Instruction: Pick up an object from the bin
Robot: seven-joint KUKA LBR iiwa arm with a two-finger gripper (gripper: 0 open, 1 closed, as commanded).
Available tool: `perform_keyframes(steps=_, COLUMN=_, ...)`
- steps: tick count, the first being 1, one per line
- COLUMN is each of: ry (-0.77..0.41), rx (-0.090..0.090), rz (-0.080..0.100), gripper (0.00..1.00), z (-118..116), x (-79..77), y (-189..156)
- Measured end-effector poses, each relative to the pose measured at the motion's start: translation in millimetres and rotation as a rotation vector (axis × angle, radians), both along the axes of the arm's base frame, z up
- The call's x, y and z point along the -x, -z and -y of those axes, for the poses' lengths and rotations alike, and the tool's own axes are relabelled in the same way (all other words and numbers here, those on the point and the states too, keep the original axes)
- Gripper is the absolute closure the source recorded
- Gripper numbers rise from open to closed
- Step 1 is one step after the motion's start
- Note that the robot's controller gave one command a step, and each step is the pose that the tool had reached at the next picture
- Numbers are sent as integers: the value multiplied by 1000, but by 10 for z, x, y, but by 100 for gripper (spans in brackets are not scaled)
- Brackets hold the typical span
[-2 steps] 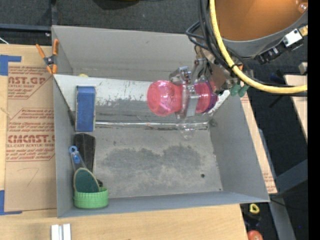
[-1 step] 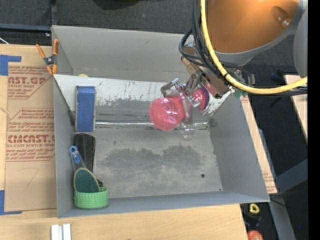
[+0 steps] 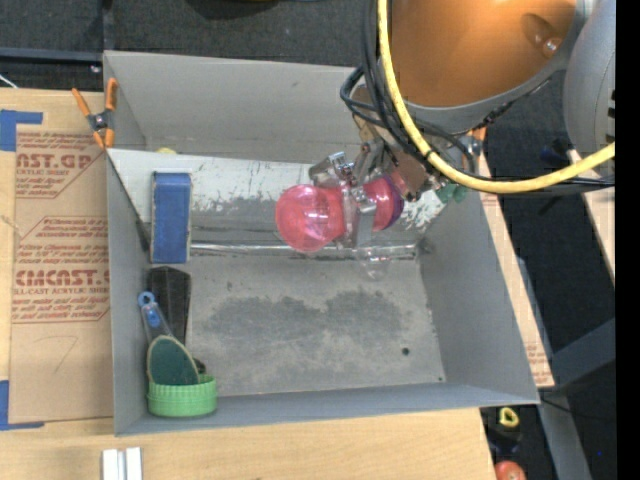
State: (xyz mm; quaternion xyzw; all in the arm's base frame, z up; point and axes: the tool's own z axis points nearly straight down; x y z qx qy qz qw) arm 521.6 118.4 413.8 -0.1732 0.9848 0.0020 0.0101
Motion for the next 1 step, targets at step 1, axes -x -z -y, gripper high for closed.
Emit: perform_keyframes(steps=1, ry=-231, rx=5, rz=6, gripper=0, z=27, x=-25, y=-510)
